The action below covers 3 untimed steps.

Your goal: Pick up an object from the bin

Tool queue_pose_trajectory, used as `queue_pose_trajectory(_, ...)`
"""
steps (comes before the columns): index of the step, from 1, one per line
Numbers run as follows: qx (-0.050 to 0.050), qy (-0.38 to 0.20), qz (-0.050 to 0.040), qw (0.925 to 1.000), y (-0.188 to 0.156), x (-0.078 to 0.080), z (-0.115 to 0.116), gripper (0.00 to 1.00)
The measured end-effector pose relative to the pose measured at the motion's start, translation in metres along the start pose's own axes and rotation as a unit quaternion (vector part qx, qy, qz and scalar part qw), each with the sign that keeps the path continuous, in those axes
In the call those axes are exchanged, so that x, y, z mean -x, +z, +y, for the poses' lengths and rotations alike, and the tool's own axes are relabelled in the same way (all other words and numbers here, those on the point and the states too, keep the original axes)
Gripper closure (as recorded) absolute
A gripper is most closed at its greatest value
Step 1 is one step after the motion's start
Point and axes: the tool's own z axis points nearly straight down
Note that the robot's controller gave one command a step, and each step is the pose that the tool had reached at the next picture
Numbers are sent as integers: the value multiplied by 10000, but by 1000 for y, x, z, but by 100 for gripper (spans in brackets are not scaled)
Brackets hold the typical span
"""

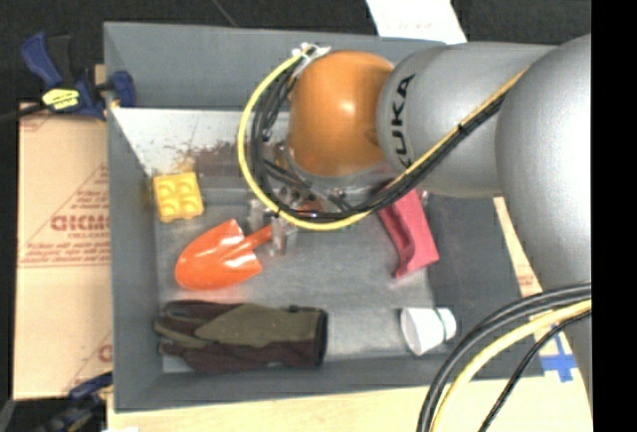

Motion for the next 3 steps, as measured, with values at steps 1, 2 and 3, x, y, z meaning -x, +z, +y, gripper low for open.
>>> queue_pose_trajectory(1, -14, -835, -54, 9965, -26, 9, 18, 100)
queue_pose_trajectory(2, -9, 113, -40, 9999, -54, 21, 15, 100)
queue_pose_trajectory(3, -19, -639, -77, 9979, -67, 18, 14, 100)
